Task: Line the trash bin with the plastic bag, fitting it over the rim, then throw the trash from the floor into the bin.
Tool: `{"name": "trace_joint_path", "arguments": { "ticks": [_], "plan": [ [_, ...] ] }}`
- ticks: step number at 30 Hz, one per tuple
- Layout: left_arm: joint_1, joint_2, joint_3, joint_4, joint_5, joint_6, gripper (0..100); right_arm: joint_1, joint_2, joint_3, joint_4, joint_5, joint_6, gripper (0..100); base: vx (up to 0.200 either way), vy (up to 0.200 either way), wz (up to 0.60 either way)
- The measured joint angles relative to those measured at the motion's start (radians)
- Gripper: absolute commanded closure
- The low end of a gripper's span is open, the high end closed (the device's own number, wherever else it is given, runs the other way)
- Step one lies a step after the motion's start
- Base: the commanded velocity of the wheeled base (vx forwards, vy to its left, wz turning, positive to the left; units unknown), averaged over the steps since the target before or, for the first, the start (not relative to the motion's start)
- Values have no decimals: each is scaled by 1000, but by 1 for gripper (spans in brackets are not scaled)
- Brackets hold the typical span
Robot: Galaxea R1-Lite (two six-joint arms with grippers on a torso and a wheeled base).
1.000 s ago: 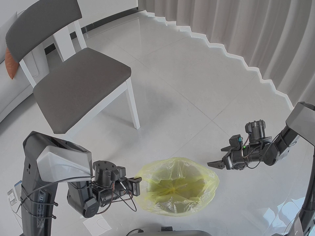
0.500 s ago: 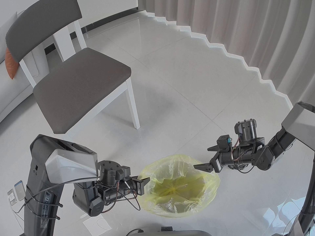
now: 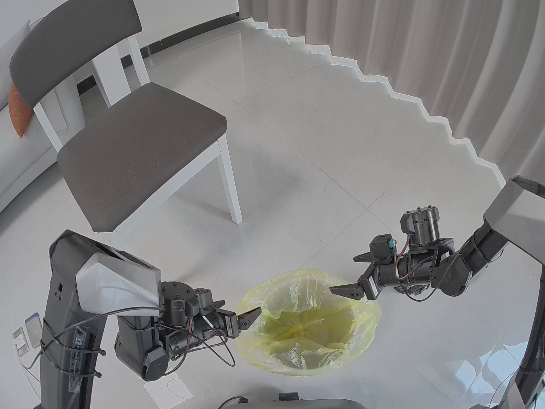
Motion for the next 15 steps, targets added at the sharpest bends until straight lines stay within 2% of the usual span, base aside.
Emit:
{"name": "trace_joint_path", "arguments": {
  "ticks": [6,10,15],
  "plan": [
    [25,21,29,-3,5,4,0,-4,6,-2,0,0,-2,0,0,0,0],
    [34,40,-8,71,23,15,0,-5,13,-5,0,0,-3,0,0,0,0],
    [37,57,-141,235,60,23,0,-4,20,-8,0,0,-5,0,0,0,0]
  ]
}}
